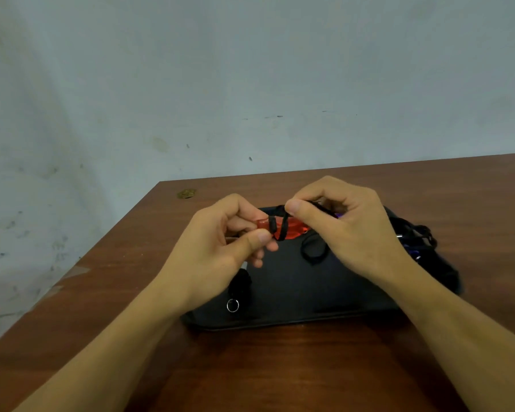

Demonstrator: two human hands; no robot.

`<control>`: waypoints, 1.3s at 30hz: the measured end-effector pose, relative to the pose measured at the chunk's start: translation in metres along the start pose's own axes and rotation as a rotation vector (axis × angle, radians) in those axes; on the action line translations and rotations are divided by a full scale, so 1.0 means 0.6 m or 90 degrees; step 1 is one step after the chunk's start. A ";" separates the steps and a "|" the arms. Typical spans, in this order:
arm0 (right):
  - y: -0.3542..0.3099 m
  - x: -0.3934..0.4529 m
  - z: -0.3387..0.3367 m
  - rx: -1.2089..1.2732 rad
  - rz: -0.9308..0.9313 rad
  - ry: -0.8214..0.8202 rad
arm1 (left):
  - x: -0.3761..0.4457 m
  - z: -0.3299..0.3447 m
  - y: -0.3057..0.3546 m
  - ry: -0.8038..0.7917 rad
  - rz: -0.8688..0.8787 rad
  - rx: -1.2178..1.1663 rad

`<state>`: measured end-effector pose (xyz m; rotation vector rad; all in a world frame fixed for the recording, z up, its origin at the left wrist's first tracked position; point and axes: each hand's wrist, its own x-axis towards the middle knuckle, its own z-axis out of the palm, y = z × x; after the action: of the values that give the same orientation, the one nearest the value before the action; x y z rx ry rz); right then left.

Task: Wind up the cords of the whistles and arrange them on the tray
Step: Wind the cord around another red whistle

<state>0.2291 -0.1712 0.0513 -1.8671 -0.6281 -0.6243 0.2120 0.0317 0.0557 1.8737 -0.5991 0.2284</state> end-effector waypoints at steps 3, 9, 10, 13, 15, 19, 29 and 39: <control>-0.008 0.000 -0.004 0.120 0.155 -0.117 | -0.006 -0.001 -0.004 -0.014 0.027 -0.006; -0.011 -0.004 0.007 0.138 0.195 -0.133 | -0.008 -0.002 -0.012 -0.032 0.049 0.105; -0.009 -0.005 0.008 0.123 0.172 -0.122 | -0.007 -0.004 -0.014 -0.052 0.071 0.176; -0.008 -0.007 0.008 0.110 0.143 -0.110 | -0.006 -0.012 -0.013 -0.120 0.129 0.331; -0.012 -0.008 0.008 0.141 0.167 -0.128 | -0.007 -0.016 -0.007 -0.129 0.178 0.356; -0.016 -0.010 0.007 0.315 0.294 -0.192 | -0.010 -0.015 0.002 -0.090 0.212 0.270; -0.018 -0.010 0.029 0.417 0.264 -0.107 | -0.015 -0.002 0.001 -0.026 0.166 0.081; -0.012 -0.024 0.053 0.096 0.057 -0.028 | -0.011 0.005 0.000 0.112 0.147 0.114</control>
<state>0.2180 -0.1411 0.0358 -1.7617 -0.6002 -0.4653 0.2059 0.0310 0.0520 1.9293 -0.6913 0.6085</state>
